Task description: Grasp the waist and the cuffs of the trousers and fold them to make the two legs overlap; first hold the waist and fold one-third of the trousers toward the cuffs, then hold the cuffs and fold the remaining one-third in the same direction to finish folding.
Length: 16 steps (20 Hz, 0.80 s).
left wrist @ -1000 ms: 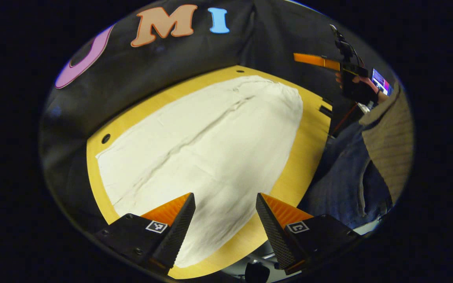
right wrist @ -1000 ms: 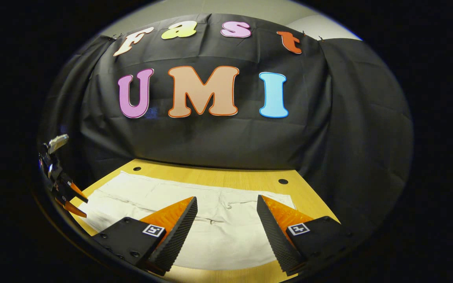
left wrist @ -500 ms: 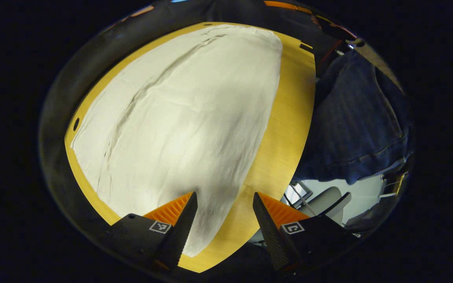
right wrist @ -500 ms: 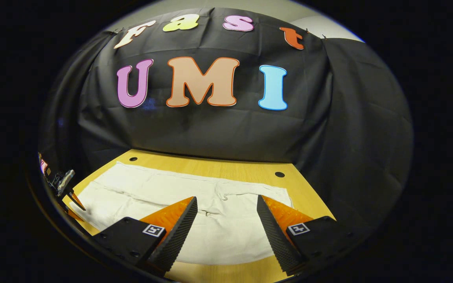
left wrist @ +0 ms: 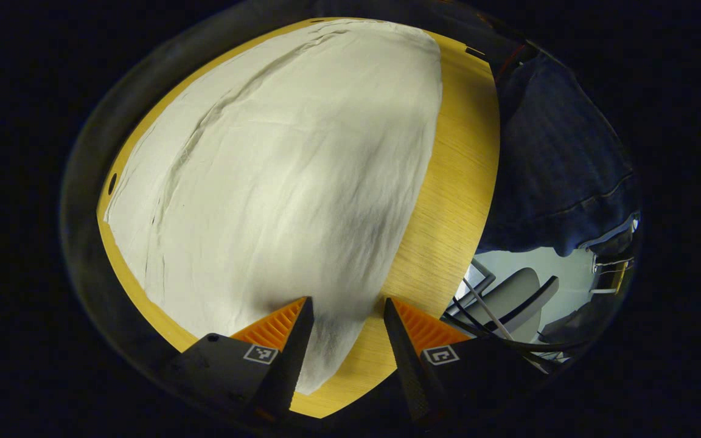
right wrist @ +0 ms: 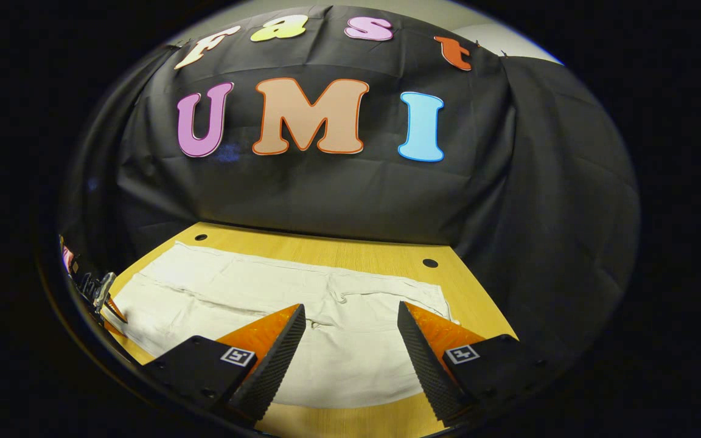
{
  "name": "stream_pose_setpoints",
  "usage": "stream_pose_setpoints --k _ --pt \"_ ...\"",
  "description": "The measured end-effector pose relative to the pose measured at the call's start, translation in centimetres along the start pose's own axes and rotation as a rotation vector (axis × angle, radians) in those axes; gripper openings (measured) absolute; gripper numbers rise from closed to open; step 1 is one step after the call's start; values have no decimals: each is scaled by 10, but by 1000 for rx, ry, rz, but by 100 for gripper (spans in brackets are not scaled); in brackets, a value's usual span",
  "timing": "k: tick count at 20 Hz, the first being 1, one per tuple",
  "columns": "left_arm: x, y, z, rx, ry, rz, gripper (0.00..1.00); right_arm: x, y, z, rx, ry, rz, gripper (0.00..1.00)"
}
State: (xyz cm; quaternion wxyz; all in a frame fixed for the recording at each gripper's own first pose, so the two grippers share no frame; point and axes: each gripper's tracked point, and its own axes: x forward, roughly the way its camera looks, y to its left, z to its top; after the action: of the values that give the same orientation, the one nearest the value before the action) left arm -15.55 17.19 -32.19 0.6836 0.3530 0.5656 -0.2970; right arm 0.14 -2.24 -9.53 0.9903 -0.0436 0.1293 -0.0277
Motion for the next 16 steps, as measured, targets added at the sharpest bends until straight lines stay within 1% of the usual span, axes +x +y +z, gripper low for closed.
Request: stream_pose_setpoints --k 4,9,10,11,12,13,14,15,16 --pt "0 1 0 9 31 6 72 8 2 0 -13 9 22 97" --pt "-2 3 2 9 78 8 66 20 8 -14 -46 54 108 98" --pt "-1 6 1 3 91 6 59 21 8 -17 -61 68 125 98" --pt "1 9 3 -7 99 7 55 23 8 -19 -75 78 140 98" --pt "0 12 2 -14 110 7 43 24 7 -19 -85 83 154 98" --pt "0 14 2 -15 114 7 42 25 5 -23 -92 92 168 98" --pt "0 17 3 -13 120 12 31 25 4 -27 -102 103 185 98" --pt "0 21 4 -13 122 19 24 25 4 -31 -119 115 200 98" --pt "1 24 3 -11 121 29 11 25 2 -36 -143 127 216 98"
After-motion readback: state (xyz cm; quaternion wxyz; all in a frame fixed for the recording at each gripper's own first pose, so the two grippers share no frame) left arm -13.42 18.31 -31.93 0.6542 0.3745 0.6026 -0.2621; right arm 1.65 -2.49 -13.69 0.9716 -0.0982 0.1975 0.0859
